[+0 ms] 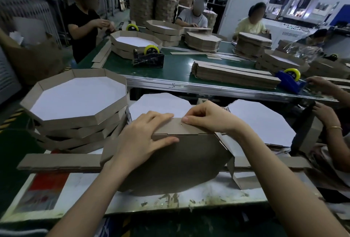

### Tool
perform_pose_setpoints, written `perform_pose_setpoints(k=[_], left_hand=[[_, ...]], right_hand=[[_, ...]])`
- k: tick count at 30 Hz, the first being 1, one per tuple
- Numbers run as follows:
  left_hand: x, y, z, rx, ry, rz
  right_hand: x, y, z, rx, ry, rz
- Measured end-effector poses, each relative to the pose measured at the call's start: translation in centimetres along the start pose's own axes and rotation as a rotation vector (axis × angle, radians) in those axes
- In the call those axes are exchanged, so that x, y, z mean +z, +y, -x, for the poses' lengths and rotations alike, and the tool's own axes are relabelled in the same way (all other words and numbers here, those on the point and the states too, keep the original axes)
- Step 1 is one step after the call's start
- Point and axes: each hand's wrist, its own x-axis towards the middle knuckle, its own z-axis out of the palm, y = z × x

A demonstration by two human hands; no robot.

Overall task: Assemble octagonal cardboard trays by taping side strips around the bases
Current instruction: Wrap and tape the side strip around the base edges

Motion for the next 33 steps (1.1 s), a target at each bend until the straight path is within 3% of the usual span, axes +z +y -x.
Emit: perform_pose_setpoints(k=[17,33], left_hand=[[-0.1,-0.4,-0.1,0.044,-0.058,-0.007],[-0.5,0.1,-0.3,0.037,-0.014,0.038]], right_hand=[[0.5,1.5,-0.2,-0.036,0.078,-0.114],[0.6,2.1,-0.4,-0.009,0.068,-0.066]])
